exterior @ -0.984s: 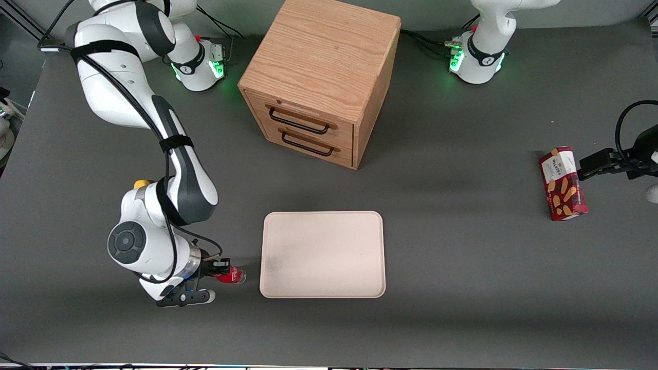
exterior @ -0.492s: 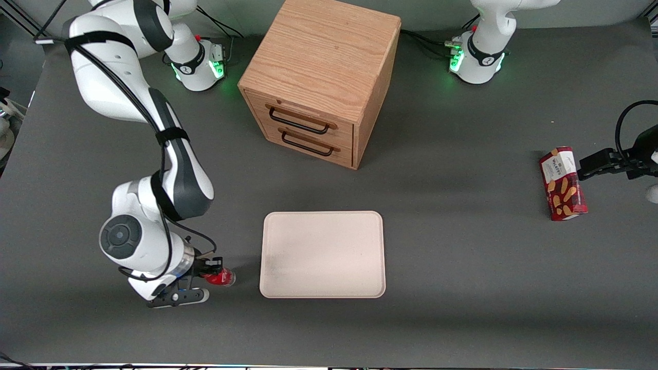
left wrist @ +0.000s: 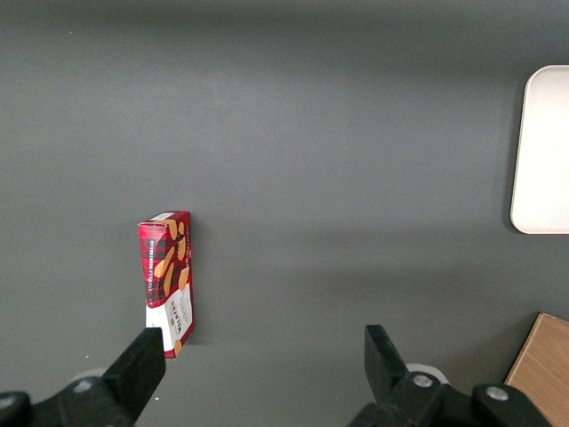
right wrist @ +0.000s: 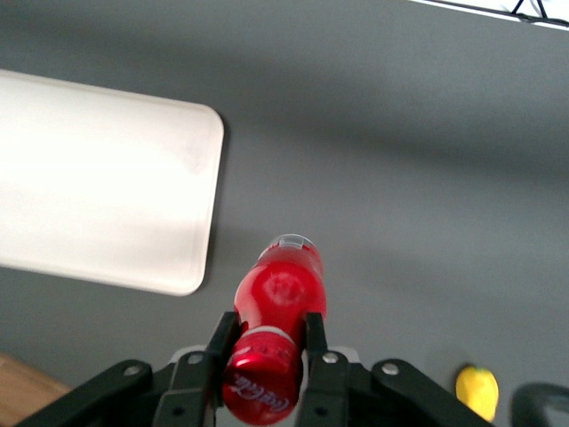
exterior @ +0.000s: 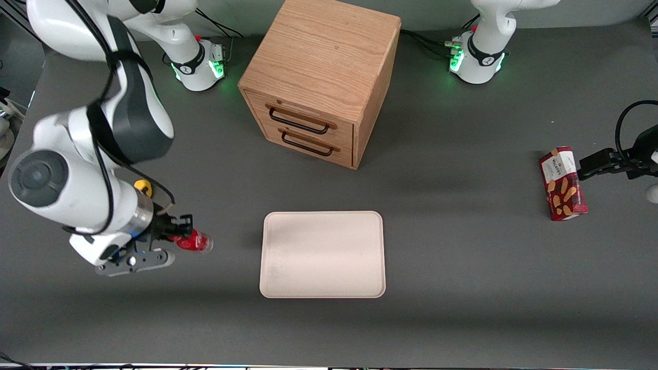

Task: Place coke bottle on tray
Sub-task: 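Lift the bottle and carry it over the white tray's edge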

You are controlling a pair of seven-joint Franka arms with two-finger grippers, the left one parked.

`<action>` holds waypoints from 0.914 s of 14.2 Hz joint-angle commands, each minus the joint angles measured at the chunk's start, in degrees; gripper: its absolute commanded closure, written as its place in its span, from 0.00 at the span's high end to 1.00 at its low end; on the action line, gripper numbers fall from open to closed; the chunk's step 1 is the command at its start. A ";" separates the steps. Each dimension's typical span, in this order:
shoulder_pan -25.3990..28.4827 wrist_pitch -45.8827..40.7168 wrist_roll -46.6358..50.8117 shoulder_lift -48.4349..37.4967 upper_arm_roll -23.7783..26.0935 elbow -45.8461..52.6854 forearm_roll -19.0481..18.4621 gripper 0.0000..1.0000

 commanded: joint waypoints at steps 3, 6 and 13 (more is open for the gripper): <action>-0.28 -6.19 0.18 -2.46 4.86 4.95 -0.48 0.00; -0.28 -2.96 7.72 -1.76 9.78 6.45 -0.48 0.00; 1.03 7.59 13.81 4.82 12.70 5.75 -1.00 0.00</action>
